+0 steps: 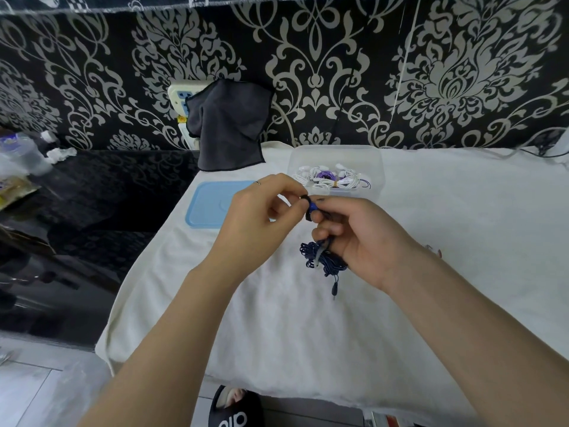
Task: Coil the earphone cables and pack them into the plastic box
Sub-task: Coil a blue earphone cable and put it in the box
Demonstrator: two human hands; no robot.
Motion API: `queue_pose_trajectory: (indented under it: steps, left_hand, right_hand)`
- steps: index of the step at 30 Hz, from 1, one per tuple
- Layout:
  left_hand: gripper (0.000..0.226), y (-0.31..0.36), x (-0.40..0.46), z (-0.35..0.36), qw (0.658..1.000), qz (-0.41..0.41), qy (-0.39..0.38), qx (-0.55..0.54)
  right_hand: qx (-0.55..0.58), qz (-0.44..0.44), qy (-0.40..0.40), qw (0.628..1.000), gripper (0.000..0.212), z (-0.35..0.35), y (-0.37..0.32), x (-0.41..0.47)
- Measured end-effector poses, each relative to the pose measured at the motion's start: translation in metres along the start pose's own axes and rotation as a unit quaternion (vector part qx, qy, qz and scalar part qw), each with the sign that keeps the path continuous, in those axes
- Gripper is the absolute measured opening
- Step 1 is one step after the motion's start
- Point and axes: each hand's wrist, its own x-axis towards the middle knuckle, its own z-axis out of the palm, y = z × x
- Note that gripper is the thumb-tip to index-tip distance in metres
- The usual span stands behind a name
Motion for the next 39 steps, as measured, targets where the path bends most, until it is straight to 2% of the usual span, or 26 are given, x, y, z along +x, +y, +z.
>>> queue_pose_trajectory:
  steps: [4,7,10,13,15,16,17,19,21,23,26,30,32,34,37,39]
  left_hand:
    - [0.01,0.003,0.016,0.014,0.993,-0.098,0.03,-0.059]
    - [0.025,0.004,0.028,0.023,0.973,-0.179,0.042,-0.136]
    - [0.039,0.005,0.037,0.029,0.95,-0.248,0.046,-0.185]
    - [0.036,0.007,0.044,0.034,0.946,-0.253,0.046,-0.197]
    - [0.032,0.007,0.048,0.036,0.953,-0.238,0.049,-0.184]
    - [0.03,0.007,0.049,0.036,0.956,-0.231,0.05,-0.171]
    - [0.027,0.005,0.051,0.037,0.96,-0.224,0.052,-0.157]
    - [0.025,0.0,0.055,0.038,0.968,-0.213,0.063,-0.118]
    - [0.029,-0.006,0.057,0.037,0.972,-0.206,0.083,-0.071]
    - [0.033,-0.01,0.058,0.037,0.973,-0.207,0.097,-0.043]
    - [0.039,-0.013,0.058,0.036,0.969,-0.234,0.071,-0.037]
    - [0.044,-0.015,0.054,0.033,0.963,-0.263,0.039,-0.048]
    - [0.044,-0.016,0.053,0.032,0.961,-0.268,0.04,-0.055]
    - [0.044,-0.016,0.053,0.032,0.96,-0.271,0.037,-0.055]
    - [0.045,-0.017,0.052,0.031,0.961,-0.271,0.036,-0.047]
    - [0.046,-0.017,0.052,0.031,0.961,-0.272,0.035,-0.042]
  right_hand:
    - [-0.021,-0.054,0.057,0.997,0.017,0.002,-0.007,0.01]
    - [-0.026,-0.105,0.079,0.991,0.017,0.01,-0.027,0.021]
    - [-0.091,-0.17,0.085,0.977,0.018,0.025,-0.058,0.037]
    - [-0.155,-0.211,0.115,0.958,0.027,0.042,-0.085,0.058]
    - [-0.152,-0.187,0.136,0.961,0.034,0.049,-0.092,0.073]
    - [-0.187,-0.175,0.143,0.956,0.034,0.049,-0.09,0.079]
    - [-0.27,-0.162,0.149,0.937,0.033,0.044,-0.087,0.086]
    - [-0.481,-0.138,0.142,0.854,0.036,0.031,-0.075,0.095]
    - [-0.592,-0.103,0.117,0.791,0.042,0.029,-0.066,0.095]
    - [-0.635,-0.092,0.091,0.762,0.043,0.031,-0.066,0.093]
    - [-0.666,-0.106,0.073,0.735,0.045,0.036,-0.071,0.093]
    - [-0.705,-0.156,0.089,0.687,0.04,0.038,-0.076,0.085]
    - [-0.696,-0.19,0.123,0.681,0.035,0.034,-0.077,0.083]
    - [-0.684,-0.175,0.153,0.692,0.033,0.026,-0.078,0.087]
    - [-0.639,-0.074,0.111,0.758,0.025,0.023,-0.066,0.097]
    - [-0.613,-0.035,0.086,0.784,0.014,0.022,-0.057,0.101]
